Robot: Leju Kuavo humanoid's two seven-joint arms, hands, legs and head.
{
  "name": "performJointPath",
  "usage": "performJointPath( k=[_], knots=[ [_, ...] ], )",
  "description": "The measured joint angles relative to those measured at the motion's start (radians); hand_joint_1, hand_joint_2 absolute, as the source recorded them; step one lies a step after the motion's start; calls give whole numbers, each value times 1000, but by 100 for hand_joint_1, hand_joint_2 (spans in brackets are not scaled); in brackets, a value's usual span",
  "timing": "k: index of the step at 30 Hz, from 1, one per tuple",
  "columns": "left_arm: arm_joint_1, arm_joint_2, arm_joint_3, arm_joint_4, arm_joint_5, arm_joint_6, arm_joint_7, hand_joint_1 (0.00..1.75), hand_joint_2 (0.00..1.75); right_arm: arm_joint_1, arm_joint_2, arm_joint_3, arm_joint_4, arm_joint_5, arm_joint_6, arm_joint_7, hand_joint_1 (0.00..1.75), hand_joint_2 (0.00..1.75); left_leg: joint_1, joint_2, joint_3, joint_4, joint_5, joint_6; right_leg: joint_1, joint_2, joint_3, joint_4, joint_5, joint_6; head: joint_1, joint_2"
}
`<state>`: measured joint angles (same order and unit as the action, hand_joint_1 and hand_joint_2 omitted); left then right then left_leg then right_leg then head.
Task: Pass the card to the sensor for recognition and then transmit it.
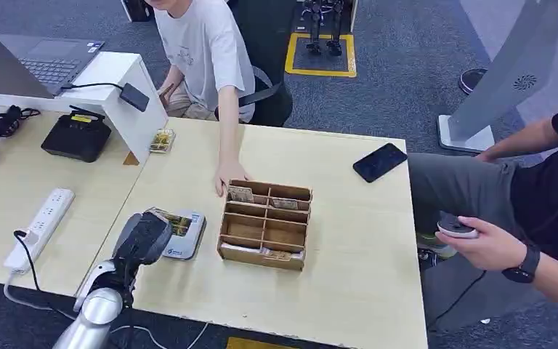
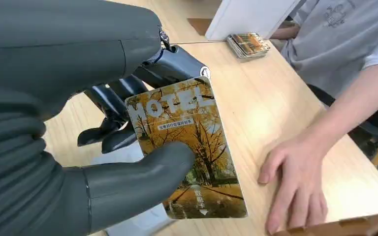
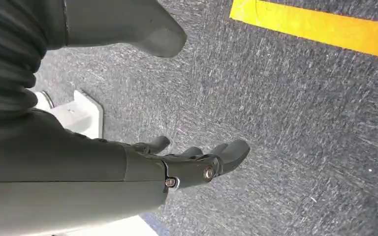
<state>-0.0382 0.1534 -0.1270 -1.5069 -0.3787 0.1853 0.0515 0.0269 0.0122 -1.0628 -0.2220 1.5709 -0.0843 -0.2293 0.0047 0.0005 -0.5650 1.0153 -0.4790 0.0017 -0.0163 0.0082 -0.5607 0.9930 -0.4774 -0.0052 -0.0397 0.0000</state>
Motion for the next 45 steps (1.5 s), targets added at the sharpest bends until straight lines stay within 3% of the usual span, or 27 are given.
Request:
performJointPath(
  k=[3,14,27,37,45],
  knots=[
    [-10,-18,-15,17,-36,39,3,175,175,-1,3,0,0,0,-2,-1,0,175,0,0,0,0,0,0,0,0,0,0,0,0,0,0],
    [-35,-40,-17,76,-65,92,8,175,175,-1,6,8,0,0,-2,2,0,175,0,0,0,0,0,0,0,0,0,0,0,0,0,0],
    [-41,-47,-17,99,-68,98,8,175,175,-1,9,14,0,0,-2,2,0,175,0,0,0,0,0,0,0,0,0,0,0,0,0,0],
    [-51,-47,-15,137,-112,156,-5,175,175,-2,10,18,0,0,-11,12,0,175,0,0,0,0,0,0,0,0,0,0,0,0,0,0],
    [-53,-47,-8,168,-130,164,-10,175,175,-2,10,19,0,0,-11,11,0,175,0,0,0,0,0,0,0,0,0,0,0,0,-1,0]
  ],
)
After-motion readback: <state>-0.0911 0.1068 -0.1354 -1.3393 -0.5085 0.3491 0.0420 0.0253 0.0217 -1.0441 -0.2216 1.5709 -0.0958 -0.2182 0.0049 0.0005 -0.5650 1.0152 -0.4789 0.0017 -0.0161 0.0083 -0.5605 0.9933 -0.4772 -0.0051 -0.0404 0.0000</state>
